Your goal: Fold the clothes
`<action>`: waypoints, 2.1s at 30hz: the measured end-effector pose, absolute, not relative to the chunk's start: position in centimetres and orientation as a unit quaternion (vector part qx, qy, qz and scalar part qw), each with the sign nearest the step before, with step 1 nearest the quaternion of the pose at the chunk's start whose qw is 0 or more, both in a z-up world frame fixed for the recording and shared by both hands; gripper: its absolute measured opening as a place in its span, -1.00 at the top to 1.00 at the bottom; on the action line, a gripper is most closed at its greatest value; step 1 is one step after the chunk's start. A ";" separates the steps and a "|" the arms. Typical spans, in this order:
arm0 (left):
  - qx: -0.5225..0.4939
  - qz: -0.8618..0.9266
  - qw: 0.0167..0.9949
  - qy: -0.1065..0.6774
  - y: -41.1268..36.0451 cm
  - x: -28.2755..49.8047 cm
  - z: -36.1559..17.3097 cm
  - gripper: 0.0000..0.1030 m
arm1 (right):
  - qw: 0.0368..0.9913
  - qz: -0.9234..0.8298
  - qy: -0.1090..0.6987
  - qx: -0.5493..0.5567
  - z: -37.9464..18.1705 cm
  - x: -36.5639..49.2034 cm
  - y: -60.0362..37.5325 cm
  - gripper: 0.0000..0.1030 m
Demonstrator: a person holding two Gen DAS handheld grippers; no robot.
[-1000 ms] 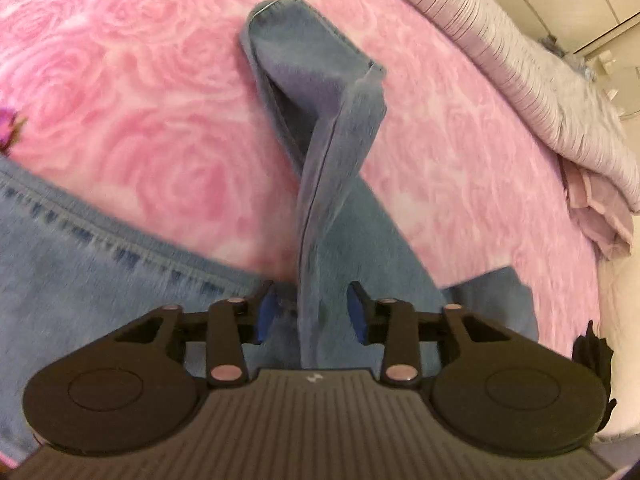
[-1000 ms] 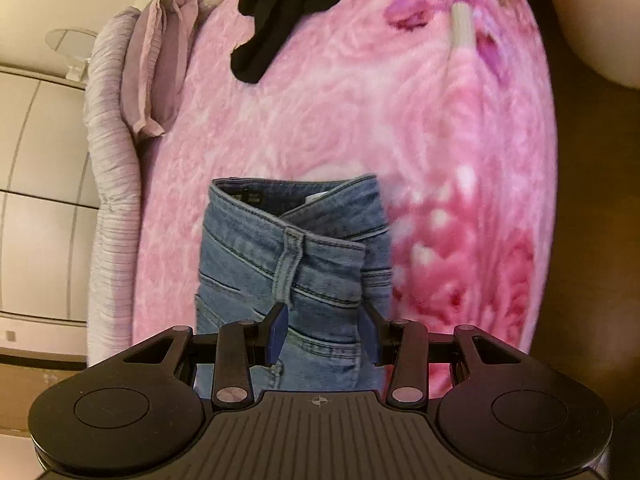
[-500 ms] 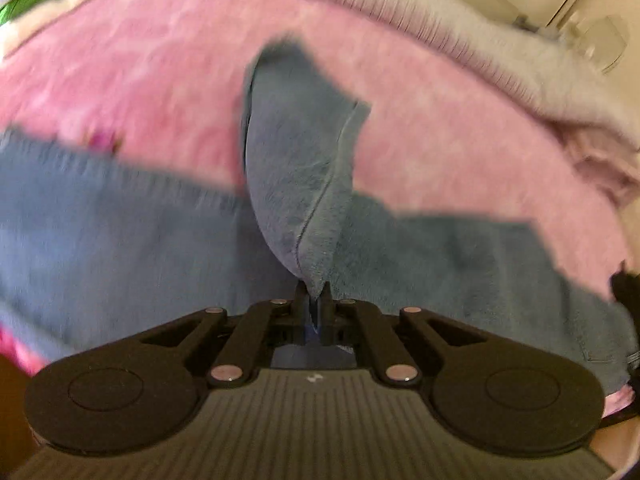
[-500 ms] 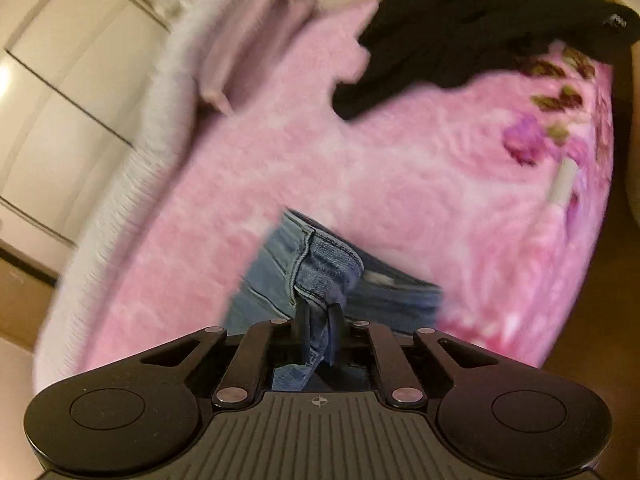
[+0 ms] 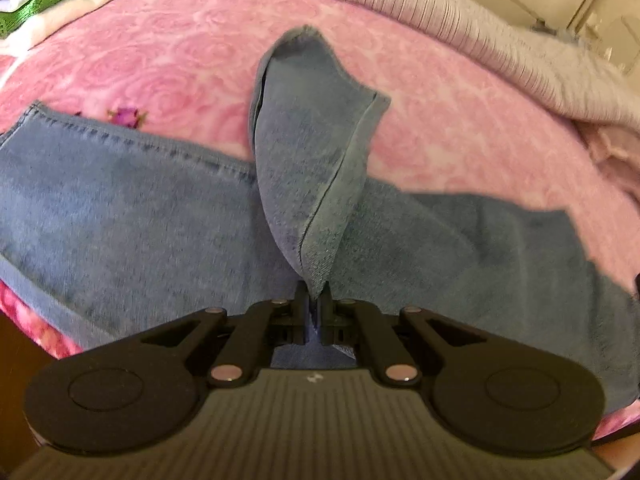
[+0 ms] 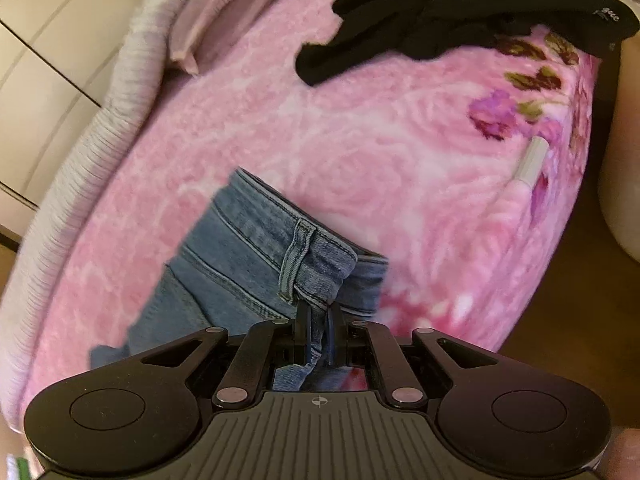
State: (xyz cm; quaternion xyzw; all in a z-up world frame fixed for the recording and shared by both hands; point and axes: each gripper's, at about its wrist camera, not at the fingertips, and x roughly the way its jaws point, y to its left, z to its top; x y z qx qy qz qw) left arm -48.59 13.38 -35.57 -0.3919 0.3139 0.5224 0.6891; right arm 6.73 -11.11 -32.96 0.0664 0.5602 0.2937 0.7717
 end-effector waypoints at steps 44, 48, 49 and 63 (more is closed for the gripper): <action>-0.515 0.593 0.543 0.297 24.8 -75.4 -32.9 0.73 | 0.472 0.535 0.700 0.027 -38.0 -29.4 24.8 0.99; -0.514 0.619 0.527 0.271 23.3 -79.2 -31.0 0.73 | 0.518 0.700 0.487 -0.064 -29.0 -34.6 24.6 0.99; -0.515 0.626 0.521 0.264 22.8 -80.1 -30.6 0.73 | 0.503 0.742 0.431 -0.099 -26.8 -37.1 24.0 0.99; -0.570 0.613 0.510 0.196 19.1 -85.5 -30.6 0.67 | 0.294 0.782 0.339 -0.433 -29.3 -55.4 15.6 0.15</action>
